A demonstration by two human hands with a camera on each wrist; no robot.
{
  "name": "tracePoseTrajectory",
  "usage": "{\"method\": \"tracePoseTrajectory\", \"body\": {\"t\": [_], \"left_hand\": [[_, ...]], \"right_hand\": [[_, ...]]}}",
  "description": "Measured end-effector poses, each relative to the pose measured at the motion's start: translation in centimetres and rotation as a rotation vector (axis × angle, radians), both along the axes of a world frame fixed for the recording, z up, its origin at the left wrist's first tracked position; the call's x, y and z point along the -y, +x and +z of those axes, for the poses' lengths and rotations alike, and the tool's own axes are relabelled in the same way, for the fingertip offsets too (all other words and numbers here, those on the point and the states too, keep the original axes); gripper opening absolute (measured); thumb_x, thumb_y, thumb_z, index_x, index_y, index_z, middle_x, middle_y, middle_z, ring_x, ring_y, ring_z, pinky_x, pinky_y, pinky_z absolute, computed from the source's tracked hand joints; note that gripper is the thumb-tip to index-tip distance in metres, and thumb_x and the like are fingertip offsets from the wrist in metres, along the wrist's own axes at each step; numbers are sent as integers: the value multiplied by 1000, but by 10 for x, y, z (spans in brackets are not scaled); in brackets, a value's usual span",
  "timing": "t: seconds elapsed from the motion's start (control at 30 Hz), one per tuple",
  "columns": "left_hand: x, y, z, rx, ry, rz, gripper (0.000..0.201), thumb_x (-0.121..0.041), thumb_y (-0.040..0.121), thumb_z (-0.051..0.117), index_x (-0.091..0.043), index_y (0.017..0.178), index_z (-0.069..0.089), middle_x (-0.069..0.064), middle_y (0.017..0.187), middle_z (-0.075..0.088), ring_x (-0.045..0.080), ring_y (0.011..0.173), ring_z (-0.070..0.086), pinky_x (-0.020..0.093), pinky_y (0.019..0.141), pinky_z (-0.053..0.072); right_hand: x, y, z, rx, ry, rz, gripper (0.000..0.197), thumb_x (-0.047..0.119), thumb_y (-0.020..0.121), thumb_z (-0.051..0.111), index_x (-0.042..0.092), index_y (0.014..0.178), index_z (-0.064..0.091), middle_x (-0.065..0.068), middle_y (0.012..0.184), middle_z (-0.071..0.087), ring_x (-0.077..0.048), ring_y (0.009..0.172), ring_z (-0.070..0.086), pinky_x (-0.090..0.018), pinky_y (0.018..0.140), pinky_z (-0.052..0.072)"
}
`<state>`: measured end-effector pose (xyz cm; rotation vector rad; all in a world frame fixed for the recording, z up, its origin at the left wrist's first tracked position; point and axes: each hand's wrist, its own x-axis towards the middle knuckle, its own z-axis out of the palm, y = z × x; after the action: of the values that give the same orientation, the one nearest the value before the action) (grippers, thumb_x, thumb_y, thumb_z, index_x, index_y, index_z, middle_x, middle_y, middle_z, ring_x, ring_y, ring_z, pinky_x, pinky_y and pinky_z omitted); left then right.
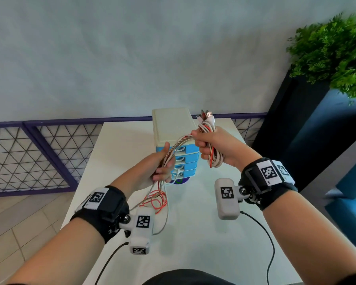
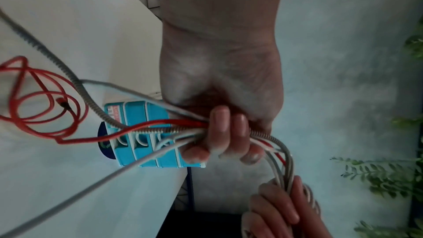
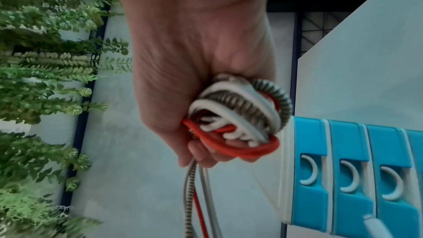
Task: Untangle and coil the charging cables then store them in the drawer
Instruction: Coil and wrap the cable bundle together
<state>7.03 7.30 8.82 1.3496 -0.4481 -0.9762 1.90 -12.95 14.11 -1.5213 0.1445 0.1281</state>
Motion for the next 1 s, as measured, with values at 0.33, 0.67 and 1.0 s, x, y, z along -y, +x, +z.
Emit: {"method": "tracePoseTrajectory", "body": {"t": [0.33, 0.67, 1.0], "left_hand": [[30, -26, 18, 292, 23, 244, 30, -31, 102, 29, -15, 81, 44, -4, 63, 35, 10, 53, 35, 19, 54, 39], [57, -49, 22, 1016, 579, 291, 33, -37, 101, 23, -14, 97, 46, 7, 81, 59, 23, 75, 63, 47, 73, 54], [81, -40, 8, 786, 872, 159, 20, -3, 94, 45, 2, 111, 51, 16, 93, 62, 16, 82, 59, 22, 88, 47]], "right_hand": [[-19, 14, -31, -3, 125, -85, 55, 67, 83, 52, 13, 71, 55, -4, 60, 52, -18, 53, 51, -27, 55, 46], [-32, 16, -34, -30, 283, -114, 78, 78, 74, 46, 6, 100, 62, -5, 78, 64, -19, 74, 62, -35, 85, 49], [-29, 12, -38, -38, 32, -218, 23, 27, 81, 71, 6, 87, 61, -7, 71, 62, -19, 67, 63, -28, 61, 51]]}}
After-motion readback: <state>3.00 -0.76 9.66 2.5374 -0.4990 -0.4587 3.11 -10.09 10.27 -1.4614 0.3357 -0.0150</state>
